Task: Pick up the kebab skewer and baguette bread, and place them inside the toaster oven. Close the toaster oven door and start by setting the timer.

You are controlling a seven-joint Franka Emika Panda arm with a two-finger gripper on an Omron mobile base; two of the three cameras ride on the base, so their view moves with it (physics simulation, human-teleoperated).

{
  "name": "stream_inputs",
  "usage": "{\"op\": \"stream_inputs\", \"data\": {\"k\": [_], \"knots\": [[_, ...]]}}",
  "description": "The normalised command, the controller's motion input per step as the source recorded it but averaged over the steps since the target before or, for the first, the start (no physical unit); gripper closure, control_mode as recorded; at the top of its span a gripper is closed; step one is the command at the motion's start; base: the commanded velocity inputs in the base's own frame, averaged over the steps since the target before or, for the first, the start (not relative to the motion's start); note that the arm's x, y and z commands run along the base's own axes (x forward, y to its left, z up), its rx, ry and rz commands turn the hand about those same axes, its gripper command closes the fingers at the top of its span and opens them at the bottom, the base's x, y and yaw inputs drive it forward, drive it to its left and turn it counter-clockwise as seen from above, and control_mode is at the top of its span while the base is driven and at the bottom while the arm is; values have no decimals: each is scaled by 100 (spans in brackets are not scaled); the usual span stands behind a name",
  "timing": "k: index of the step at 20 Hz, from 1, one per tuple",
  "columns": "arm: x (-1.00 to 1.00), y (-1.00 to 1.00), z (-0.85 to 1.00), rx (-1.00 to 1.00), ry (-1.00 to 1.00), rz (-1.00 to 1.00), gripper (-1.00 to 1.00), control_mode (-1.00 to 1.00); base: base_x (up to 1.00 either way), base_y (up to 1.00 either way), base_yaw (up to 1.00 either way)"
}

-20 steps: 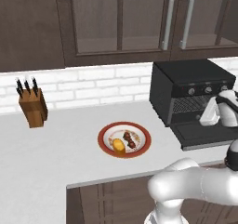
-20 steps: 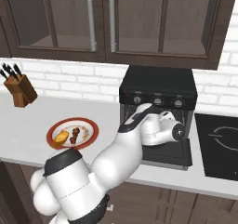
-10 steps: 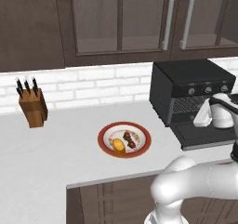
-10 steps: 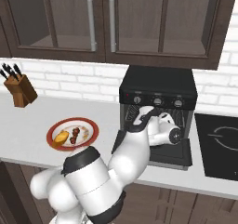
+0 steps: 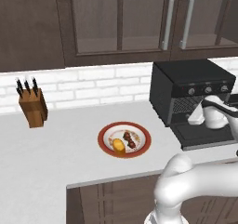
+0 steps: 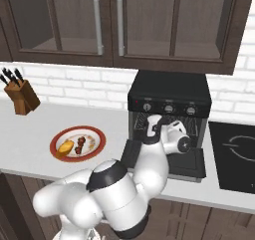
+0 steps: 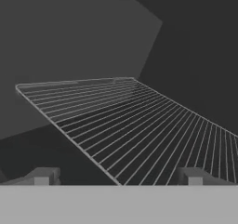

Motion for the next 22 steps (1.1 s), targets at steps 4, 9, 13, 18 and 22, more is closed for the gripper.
{"op": "stream_inputs", "data": {"k": [4, 9, 13, 18, 22], "knots": [[13, -15, -26, 0, 0, -6, -100, -100, 0, 0, 0], [21, -17, -12, 0, 0, -4, -100, -100, 0, 0, 0], [2, -19, -21, 0, 0, -2, -100, -100, 0, 0, 0], [-1, -6, -29, 0, 0, -2, -100, -100, 0, 0, 0], [-7, -7, -20, 2, 1, -2, -100, -100, 0, 0, 0]]}}
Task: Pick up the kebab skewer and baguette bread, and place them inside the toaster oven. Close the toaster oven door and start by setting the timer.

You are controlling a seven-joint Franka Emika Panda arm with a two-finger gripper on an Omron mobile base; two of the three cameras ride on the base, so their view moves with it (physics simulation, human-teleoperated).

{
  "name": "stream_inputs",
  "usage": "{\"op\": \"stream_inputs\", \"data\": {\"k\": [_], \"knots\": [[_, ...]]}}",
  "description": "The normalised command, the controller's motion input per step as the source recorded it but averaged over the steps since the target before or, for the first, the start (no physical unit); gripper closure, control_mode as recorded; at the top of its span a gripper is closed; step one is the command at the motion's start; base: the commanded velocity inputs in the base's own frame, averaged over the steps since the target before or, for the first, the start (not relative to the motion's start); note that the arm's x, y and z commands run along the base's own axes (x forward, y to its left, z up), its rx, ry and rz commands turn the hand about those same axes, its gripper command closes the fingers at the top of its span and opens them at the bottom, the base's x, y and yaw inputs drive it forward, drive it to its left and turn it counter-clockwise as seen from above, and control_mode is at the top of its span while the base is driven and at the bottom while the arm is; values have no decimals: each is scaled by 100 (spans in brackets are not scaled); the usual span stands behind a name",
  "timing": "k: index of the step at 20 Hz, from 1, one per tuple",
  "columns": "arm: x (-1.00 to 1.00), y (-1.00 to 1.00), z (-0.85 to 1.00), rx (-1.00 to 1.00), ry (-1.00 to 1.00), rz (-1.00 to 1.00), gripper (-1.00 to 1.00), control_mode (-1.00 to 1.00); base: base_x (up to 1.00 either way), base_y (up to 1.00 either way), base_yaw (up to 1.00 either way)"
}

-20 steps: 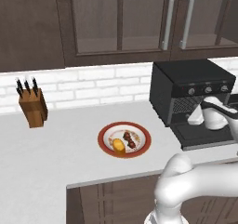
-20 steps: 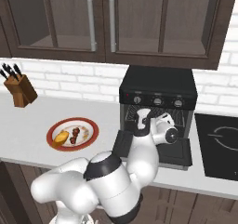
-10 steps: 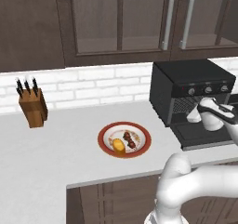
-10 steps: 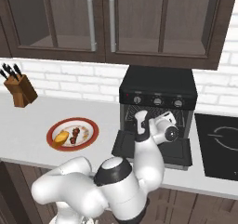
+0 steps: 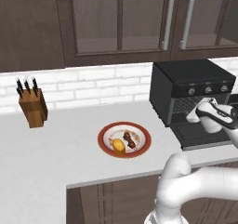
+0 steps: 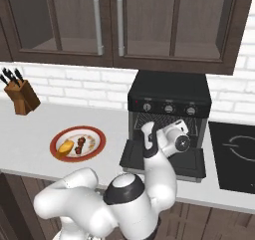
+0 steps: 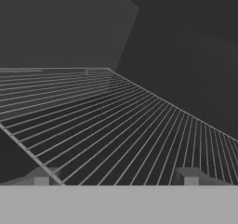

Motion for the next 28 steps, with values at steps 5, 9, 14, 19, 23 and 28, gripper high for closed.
{"op": "stream_inputs", "data": {"k": [5, 9, 14, 19, 23, 28], "knots": [[-29, 0, -14, 5, 5, -3, -100, -100, 0, 0, 0], [-25, 0, -6, 9, 7, -1, -100, -100, 0, 0, 0], [-2, 0, -11, 6, 0, 0, -100, -100, 0, 0, 0], [1, 1, -10, 7, 0, 0, 100, -100, 0, 0, 0], [0, 0, -3, 8, 0, 0, 100, -100, 0, 0, 0], [0, 0, 0, 9, 0, 0, 100, -100, 0, 0, 0]]}}
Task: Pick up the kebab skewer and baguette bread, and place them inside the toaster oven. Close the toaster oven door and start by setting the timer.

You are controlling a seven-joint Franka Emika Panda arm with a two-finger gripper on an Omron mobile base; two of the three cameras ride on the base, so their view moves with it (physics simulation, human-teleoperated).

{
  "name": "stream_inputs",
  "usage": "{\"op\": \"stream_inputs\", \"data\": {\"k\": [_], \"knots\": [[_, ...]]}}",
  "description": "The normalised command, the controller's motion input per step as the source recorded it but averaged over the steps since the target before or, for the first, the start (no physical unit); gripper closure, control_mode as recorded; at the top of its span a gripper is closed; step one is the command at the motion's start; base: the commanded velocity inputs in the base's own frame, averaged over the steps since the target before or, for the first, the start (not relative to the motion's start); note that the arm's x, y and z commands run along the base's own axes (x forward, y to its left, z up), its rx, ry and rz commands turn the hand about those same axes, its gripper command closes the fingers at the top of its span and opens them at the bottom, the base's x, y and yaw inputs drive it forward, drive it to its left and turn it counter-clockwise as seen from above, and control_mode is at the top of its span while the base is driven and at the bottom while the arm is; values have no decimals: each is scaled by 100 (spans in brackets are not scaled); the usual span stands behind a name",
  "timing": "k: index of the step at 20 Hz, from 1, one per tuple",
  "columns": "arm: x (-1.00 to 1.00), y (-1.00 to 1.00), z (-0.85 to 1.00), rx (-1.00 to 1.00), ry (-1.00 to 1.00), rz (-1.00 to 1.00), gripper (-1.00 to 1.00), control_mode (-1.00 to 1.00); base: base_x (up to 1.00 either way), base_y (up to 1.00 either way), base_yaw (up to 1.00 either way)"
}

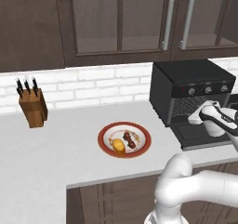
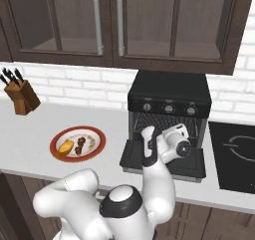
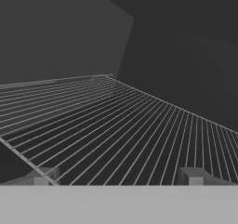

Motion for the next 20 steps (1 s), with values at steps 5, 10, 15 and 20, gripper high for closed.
{"op": "stream_inputs", "data": {"k": [5, 10, 15, 20], "knots": [[-3, 0, 6, 10, 0, 0, 100, -100, 0, 0, 0], [-23, 0, 14, 11, 2, 0, 100, -100, 0, 0, 0], [-40, 0, 21, 12, 7, -1, 100, -100, 0, 0, 0], [-43, 0, 25, 12, 10, -1, 100, -100, 0, 0, 0]]}}
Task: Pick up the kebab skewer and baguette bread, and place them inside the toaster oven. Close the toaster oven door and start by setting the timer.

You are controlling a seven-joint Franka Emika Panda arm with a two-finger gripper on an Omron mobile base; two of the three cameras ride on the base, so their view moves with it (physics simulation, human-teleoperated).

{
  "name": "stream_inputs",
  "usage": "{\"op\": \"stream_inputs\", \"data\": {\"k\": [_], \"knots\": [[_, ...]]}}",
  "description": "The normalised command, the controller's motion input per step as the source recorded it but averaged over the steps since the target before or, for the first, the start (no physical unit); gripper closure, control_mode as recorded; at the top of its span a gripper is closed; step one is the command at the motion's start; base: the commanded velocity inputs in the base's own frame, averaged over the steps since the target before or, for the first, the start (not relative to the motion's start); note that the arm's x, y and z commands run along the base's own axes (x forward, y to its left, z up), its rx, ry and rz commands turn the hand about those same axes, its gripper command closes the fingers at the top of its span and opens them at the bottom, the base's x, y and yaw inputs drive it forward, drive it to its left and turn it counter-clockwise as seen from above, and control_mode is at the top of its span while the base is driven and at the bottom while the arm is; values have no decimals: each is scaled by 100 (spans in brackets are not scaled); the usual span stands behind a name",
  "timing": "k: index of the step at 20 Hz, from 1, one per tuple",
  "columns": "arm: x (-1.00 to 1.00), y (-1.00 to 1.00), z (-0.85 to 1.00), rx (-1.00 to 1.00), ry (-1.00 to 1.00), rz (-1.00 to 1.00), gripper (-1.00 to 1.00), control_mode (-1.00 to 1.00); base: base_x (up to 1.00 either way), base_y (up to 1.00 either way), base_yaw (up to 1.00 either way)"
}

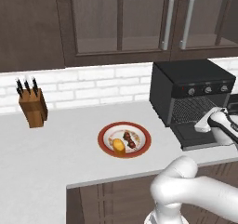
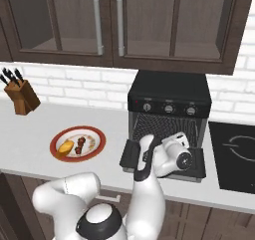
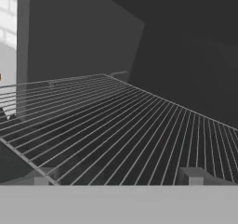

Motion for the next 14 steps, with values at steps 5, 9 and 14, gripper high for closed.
{"op": "stream_inputs", "data": {"k": [5, 9, 14], "knots": [[-48, 0, 32, 12, 13, 0, 100, -100, 0, 0, 0], [-50, 0, 34, 12, 12, -1, 100, -100, 0, 0, 0], [-46, 0, 35, 11, 10, 0, 100, -100, 0, 0, 0]]}}
